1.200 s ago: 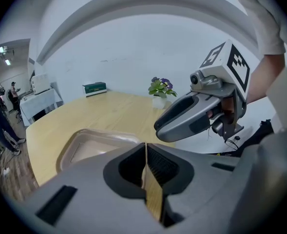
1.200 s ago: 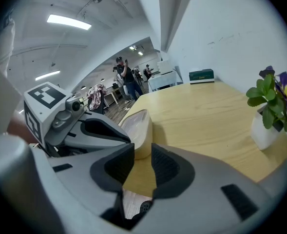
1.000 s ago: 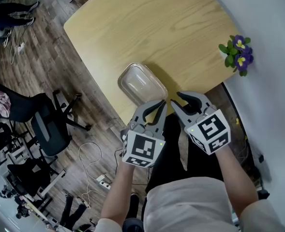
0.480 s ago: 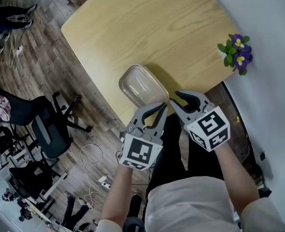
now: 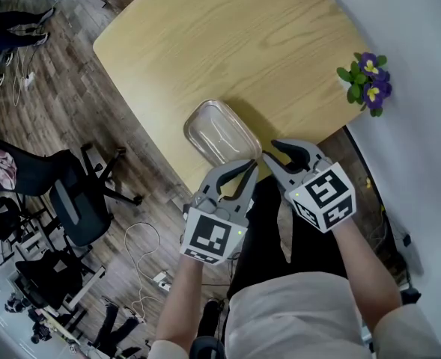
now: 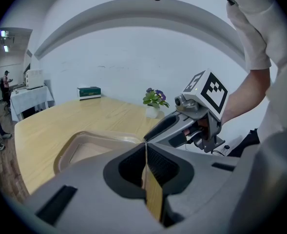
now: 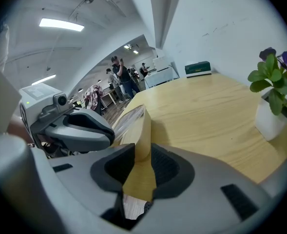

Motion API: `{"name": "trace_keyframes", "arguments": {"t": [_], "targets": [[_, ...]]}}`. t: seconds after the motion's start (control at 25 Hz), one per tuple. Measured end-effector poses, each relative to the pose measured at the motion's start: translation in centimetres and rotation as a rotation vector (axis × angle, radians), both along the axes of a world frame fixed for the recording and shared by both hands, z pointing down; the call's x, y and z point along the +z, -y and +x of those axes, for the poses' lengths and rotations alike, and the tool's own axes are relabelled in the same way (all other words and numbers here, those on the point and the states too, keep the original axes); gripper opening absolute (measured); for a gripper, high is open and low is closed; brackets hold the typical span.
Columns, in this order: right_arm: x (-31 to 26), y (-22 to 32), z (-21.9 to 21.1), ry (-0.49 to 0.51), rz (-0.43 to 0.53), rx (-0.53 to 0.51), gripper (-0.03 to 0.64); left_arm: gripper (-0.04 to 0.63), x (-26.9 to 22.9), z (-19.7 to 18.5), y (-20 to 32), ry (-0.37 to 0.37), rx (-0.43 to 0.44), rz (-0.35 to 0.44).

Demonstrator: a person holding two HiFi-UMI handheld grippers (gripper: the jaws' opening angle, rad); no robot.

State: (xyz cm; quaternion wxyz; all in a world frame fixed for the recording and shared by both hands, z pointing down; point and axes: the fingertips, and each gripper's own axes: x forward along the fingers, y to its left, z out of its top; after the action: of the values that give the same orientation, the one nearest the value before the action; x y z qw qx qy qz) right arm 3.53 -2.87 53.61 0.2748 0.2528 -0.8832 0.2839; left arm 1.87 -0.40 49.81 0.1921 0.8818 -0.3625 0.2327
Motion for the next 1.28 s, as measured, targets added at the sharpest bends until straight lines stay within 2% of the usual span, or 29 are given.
{"name": "trace_keyframes", "arguments": {"t": [0.68, 1.28], "targets": [[0.8, 0.4, 0.1, -0.034, -0.005, -0.002, 0.109, 0.012, -1.4, -0.6, 0.4, -0.054, -0.025, 0.0], [0.3, 0.8, 0.4, -0.048, 0.015, 0.002, 0.11, 0.012, -3.2, -1.4, 0.8, -0.03, -0.034, 0.031]]}}
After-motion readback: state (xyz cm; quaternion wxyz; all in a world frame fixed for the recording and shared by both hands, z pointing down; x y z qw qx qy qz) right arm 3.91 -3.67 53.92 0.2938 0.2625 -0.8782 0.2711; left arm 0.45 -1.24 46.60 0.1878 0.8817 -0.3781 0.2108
